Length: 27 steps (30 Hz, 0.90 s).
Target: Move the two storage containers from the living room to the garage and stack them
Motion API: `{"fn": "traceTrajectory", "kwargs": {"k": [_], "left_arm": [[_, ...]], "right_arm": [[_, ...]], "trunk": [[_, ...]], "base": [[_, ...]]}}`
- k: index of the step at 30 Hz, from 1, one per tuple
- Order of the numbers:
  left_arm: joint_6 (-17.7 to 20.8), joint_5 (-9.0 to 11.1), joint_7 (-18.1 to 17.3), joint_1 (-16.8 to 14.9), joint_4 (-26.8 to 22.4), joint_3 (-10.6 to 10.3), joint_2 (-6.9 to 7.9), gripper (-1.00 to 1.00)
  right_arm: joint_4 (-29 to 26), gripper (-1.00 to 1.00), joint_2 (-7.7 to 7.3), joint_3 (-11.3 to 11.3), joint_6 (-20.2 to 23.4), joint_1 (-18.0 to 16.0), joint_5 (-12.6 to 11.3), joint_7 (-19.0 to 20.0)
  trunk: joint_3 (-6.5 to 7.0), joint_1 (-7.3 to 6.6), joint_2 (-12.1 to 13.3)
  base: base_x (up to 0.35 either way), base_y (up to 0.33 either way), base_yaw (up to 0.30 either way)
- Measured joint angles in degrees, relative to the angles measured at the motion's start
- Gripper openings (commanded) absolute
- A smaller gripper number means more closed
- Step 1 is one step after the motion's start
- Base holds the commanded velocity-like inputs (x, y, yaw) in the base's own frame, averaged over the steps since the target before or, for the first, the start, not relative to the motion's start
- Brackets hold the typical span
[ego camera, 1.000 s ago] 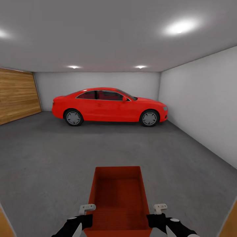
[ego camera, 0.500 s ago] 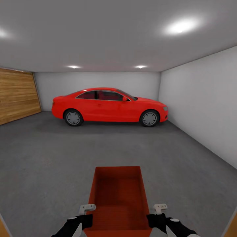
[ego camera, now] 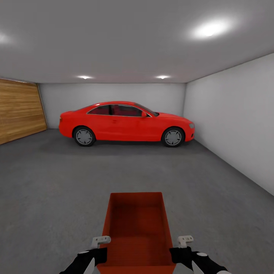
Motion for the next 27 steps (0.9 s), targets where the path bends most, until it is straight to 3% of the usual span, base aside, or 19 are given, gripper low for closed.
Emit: {"fn": "traceTrajectory", "kwargs": {"k": [27], "left_arm": [[0.0, 0.0, 0.0, 0.0, 0.0, 0.0, 0.0, -1.0]], "right_arm": [[0.0, -1.0, 0.0, 0.0, 0.0, 0.0, 0.0, 0.0]], "trunk": [[0.0, 0.0, 0.0]], "base": [[0.032, 0.026, 0.0]]}}
